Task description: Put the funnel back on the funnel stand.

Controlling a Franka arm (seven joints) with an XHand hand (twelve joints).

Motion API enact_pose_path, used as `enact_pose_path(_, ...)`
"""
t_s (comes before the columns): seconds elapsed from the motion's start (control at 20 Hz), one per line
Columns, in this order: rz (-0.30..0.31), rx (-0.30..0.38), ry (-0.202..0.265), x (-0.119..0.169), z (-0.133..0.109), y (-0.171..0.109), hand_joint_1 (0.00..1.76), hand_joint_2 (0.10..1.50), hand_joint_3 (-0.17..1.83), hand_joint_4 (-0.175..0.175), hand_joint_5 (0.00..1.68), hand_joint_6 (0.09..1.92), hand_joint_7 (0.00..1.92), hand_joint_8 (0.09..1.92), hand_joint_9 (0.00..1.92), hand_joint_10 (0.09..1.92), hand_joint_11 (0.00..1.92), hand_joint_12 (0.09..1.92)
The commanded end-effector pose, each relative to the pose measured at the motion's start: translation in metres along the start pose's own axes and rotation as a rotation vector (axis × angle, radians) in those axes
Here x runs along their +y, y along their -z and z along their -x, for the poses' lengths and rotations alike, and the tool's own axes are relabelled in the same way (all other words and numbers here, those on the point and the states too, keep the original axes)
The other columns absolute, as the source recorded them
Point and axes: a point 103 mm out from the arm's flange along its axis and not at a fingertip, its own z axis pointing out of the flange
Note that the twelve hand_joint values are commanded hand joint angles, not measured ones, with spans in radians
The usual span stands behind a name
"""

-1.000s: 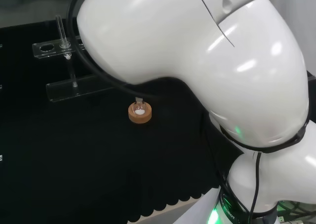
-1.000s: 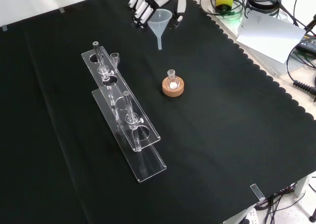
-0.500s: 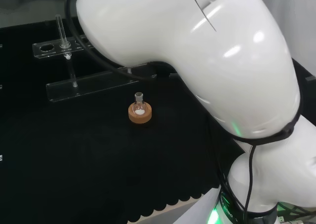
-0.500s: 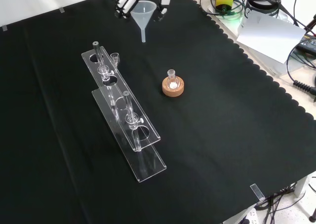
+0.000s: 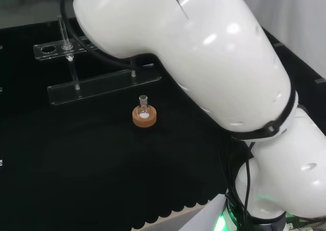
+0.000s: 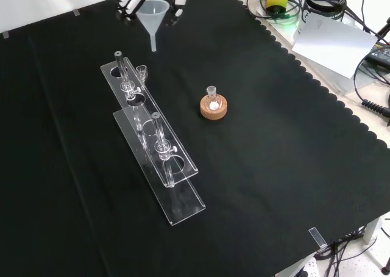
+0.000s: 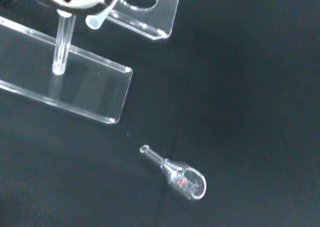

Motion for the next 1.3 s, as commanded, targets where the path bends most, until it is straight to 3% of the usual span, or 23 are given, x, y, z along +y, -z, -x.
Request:
enact_pose_path(0.05, 0.005, -0.005, 0.047, 0.046, -0.007, 0.003, 0.85, 0.71, 0.67, -0.019, 0.62, 0.84, 0.45, 0.65, 0.80, 0.47, 0.50, 1.35)
enact_pose_path(0.65, -0.019, 0.006, 0.054, 0.071, -0.001, -0.012, 0.85, 0.71, 0.68, -0.020, 0.62, 0.85, 0.45, 0.65, 0.80, 0.47, 0.52, 1.35)
enact_pose_path(1.3, 0.047, 0.010, 0.037, 0.077, 0.008, -0.014, 0.86, 0.71, 0.67, -0.020, 0.62, 0.85, 0.45, 0.65, 0.80, 0.47, 0.52, 1.34)
